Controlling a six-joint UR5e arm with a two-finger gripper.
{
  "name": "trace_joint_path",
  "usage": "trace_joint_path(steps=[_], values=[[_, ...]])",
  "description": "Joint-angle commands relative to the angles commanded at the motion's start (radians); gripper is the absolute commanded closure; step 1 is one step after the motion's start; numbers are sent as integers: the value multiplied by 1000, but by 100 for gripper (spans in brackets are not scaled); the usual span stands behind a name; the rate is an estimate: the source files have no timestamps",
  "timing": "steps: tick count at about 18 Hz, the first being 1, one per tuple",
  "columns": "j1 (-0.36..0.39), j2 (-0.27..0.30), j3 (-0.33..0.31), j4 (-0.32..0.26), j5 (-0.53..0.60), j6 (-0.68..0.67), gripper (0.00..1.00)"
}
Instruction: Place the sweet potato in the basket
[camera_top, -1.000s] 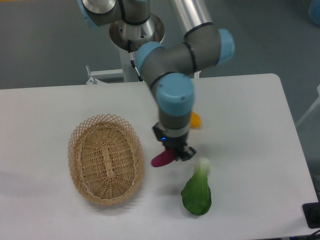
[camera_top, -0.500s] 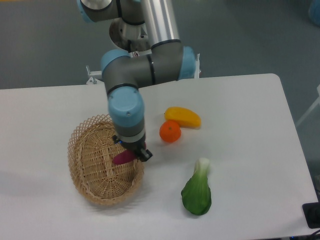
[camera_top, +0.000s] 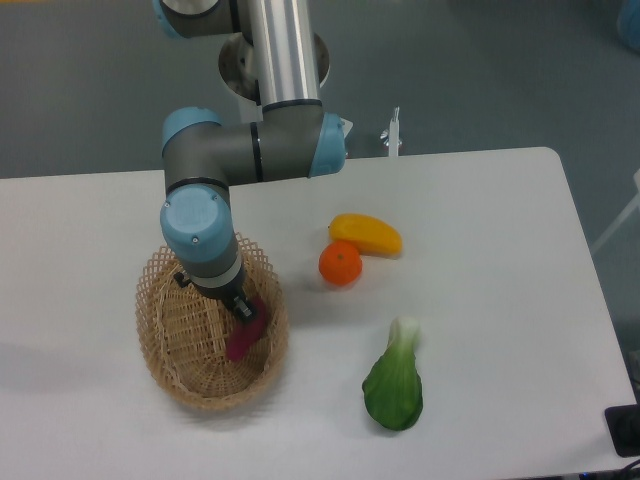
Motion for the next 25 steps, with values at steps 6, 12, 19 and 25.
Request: trace_joint_path(steps=[6, 12, 19, 25], values=[[135, 38, 20, 9, 11, 18, 0], [331, 45, 54, 8, 12, 158, 0], [524, 37, 101, 5, 11, 398, 0], [646, -12, 158, 5, 8, 561, 0]])
